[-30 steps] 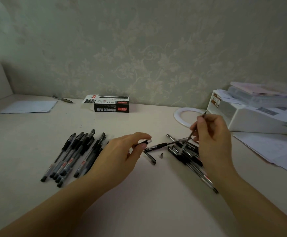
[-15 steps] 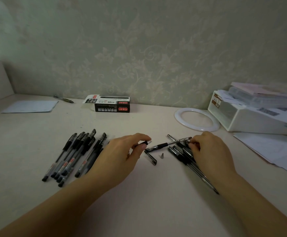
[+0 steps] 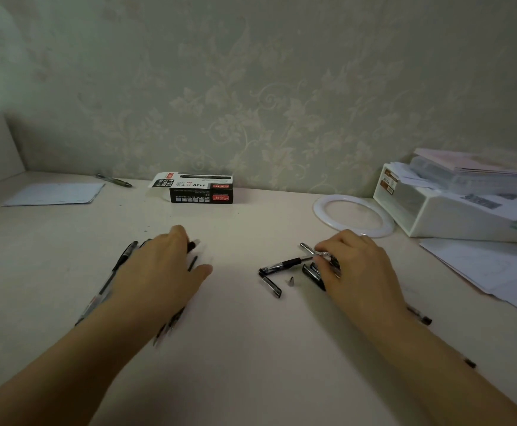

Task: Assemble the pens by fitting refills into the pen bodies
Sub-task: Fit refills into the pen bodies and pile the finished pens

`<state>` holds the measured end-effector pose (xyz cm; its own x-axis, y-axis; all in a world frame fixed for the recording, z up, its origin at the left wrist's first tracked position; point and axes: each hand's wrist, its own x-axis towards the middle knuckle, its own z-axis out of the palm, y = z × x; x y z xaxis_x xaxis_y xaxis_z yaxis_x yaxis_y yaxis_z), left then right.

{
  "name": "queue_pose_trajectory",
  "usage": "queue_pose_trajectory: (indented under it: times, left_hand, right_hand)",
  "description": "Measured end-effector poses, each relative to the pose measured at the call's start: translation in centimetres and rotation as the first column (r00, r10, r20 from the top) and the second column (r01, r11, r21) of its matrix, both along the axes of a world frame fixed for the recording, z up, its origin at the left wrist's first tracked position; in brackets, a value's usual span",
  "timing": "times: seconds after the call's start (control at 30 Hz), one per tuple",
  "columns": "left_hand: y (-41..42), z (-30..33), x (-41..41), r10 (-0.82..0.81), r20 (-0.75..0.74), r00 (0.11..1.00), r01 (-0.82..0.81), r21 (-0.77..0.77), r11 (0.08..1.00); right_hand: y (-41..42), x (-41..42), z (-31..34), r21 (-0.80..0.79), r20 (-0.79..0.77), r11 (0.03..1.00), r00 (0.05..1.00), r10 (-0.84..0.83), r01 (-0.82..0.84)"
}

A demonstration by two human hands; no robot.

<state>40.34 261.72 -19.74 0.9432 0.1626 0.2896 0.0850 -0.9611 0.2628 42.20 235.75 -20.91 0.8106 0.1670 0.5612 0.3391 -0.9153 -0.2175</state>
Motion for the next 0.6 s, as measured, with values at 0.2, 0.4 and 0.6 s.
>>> queue_pose_trajectory:
  times: [0.2, 0.4, 0.6]
  left_hand:
    - [-0.07, -0.26, -0.07, 0.003, -0.141, 0.990, 0.013, 0.109, 0.994]
    - [0.01, -0.54, 0.30, 0.010, -0.109, 0.994, 0.007, 0.154, 0.988]
    - [-0.16, -0.62, 0.37, -0.014, -0.094, 0.995, 0.031, 0.179, 0.983]
  right_hand:
    - [0.48, -0.19, -0.27, 0.012, 0.053, 0.997, 0.996, 0.074, -0.075]
    - [0.64, -0.13, -0.58, 0.025, 0.050, 0.996, 0.995, 0.090, -0.091]
    - [0.81, -0.20, -0.60, 0.033, 0.043, 0.993, 0.992, 0.116, -0.117]
